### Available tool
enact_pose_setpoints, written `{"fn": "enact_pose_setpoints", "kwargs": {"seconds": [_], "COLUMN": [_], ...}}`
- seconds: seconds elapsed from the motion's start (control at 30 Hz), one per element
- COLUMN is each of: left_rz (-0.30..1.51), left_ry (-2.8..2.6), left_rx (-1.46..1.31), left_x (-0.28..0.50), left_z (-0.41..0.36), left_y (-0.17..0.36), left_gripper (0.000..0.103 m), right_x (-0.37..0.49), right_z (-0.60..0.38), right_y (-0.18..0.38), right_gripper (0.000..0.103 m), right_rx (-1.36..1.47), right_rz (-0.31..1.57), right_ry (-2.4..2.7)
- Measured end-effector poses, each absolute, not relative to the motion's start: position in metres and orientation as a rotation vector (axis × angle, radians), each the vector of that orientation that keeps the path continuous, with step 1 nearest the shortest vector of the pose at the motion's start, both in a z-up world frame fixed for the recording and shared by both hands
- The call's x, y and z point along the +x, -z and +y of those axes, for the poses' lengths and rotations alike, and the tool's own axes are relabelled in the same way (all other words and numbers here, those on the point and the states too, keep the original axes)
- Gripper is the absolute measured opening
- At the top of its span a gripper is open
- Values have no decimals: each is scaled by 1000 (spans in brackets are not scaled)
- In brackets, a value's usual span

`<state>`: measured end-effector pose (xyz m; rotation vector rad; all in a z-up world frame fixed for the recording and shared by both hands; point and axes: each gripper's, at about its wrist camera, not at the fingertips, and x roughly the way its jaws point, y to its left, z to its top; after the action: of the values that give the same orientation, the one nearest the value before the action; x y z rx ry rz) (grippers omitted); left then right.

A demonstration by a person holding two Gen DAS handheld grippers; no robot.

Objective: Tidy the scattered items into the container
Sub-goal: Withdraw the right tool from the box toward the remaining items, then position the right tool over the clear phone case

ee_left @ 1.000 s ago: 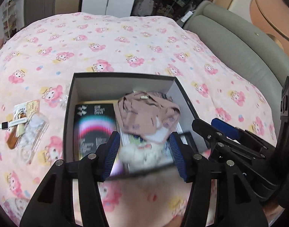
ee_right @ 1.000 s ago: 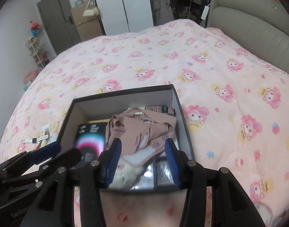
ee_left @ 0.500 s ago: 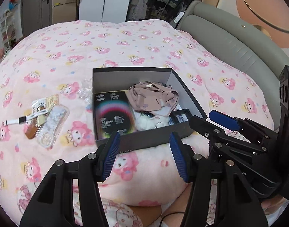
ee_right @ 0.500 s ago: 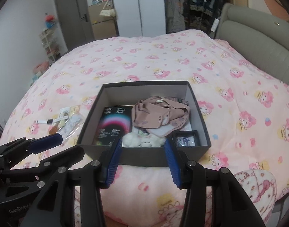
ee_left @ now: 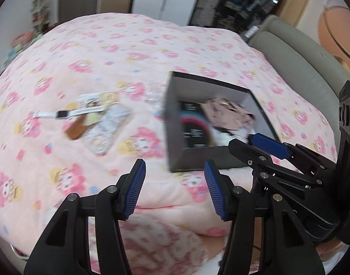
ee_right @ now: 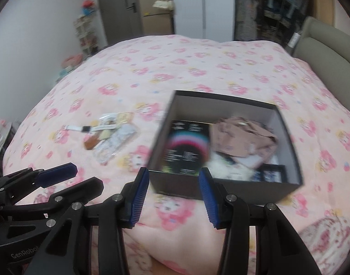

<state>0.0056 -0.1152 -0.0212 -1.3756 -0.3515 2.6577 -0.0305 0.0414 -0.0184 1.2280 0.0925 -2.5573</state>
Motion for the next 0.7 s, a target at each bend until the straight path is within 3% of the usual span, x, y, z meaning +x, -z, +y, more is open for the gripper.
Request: {"fn": "enact_pose_setpoints", "kwargs": {"seconds": [0.17,0.4,0.7], "left_rz": [-476,-805,-1104], "left_ry": [-2701,-2644,-2511], "left_rx": [-1459,-1598,-1733], "left_x": [7,-15,-67], "left_z": [-165,-228,-287], "left_y": [42,97,151], "left_gripper": [53,54,53], "right_x": [-45,-90,-133], "right_z": [-8,-64,-113], "right_y": [33,72,127], "right_gripper": [42,42,42], "right_rx": [1244,1358,1516], "right_rz": [101,44,111], "right_ry": [2426,2229,2145]}}
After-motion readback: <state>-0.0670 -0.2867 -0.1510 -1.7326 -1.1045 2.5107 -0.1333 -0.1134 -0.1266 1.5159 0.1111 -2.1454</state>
